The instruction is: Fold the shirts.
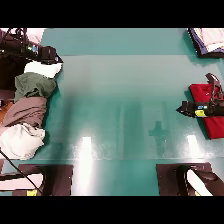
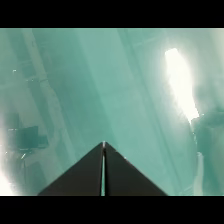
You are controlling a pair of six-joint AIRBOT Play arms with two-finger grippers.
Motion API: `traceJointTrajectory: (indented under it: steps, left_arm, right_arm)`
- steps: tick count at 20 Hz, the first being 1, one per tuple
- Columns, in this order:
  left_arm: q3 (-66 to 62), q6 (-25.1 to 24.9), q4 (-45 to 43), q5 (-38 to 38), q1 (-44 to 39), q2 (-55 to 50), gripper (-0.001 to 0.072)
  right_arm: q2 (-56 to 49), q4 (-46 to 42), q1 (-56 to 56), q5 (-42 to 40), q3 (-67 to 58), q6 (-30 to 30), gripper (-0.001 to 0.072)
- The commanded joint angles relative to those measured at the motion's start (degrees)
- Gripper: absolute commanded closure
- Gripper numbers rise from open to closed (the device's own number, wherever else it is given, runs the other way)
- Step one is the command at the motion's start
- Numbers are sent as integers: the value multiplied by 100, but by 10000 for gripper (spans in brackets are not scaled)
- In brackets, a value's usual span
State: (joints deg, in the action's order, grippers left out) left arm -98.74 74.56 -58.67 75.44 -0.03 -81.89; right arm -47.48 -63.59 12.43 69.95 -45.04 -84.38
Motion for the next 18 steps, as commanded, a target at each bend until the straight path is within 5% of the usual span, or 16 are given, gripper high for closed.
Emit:
traceJointTrajectory:
  steps: [1, 18]
  left_arm:
    - [0, 0, 0, -2, 2, 0, 684]
    - [0, 2, -98, -402, 2, -13, 652]
  right_arm:
    - [4, 2, -4, 72, 2, -2, 692]
    - [7, 4, -4, 166, 2, -2, 692]
